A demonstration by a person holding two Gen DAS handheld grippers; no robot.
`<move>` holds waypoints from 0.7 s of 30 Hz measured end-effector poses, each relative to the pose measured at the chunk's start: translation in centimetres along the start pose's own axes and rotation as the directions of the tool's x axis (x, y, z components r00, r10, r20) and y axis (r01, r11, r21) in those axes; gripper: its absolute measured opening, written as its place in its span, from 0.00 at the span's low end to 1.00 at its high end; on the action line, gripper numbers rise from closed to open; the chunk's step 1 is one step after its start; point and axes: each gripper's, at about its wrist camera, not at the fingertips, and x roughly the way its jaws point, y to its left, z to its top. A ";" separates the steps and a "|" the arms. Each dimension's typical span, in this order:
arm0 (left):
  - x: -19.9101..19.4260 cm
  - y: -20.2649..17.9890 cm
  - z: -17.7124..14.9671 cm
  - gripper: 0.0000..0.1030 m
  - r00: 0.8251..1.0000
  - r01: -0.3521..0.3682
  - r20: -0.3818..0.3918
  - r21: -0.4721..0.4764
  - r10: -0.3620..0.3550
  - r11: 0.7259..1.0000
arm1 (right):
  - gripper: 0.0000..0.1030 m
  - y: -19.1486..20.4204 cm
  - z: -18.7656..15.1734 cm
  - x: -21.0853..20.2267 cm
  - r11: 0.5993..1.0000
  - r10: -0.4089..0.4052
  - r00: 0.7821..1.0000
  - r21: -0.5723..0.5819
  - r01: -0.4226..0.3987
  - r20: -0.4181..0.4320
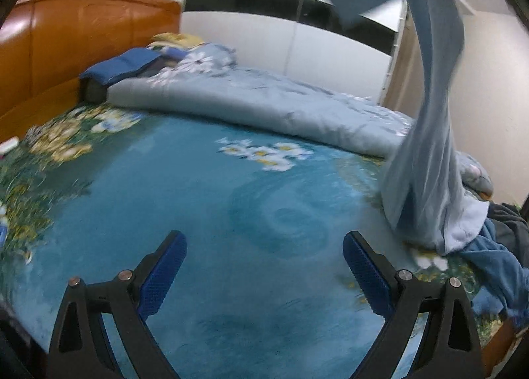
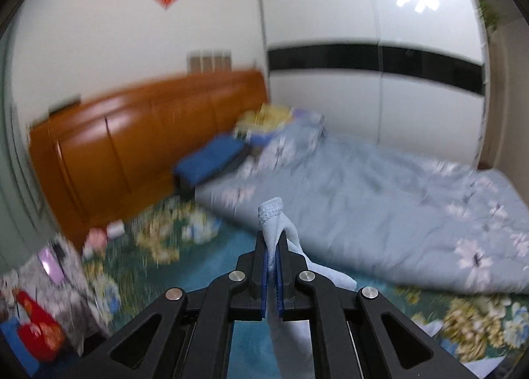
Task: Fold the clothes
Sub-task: 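Carry the light blue T-shirt with the right gripper and drop it onto the bed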
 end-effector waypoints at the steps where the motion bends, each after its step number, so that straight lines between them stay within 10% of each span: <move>1: 0.0 0.6 -0.3 0.93 1.000 -0.006 -0.006 -0.012 0.006 1.000 | 0.04 0.3 -1.3 2.1 1.000 0.013 0.999 -0.006 -0.013 -0.045; 7: 1.0 2.9 -2.0 0.93 0.998 -0.036 -0.062 -0.056 0.032 0.998 | 0.04 -0.4 -12.2 13.9 0.991 0.114 0.953 0.094 -0.091 -0.281; 14: 3.4 1.8 -2.5 0.93 0.994 -0.027 -0.103 -0.022 0.025 0.999 | 0.09 -1.2 -19.1 18.3 0.994 0.104 0.913 0.080 -0.079 -0.395; 19: 5.1 -0.7 -2.4 0.93 0.992 0.015 -0.128 0.008 -0.014 1.000 | 0.48 -3.2 -19.1 16.4 0.998 0.066 0.931 0.046 -0.053 -0.359; 21: 5.8 -2.1 -2.3 0.93 0.990 0.043 -0.135 0.025 -0.039 0.999 | 0.49 -5.0 -19.2 14.5 0.997 0.058 0.945 0.059 -0.042 -0.322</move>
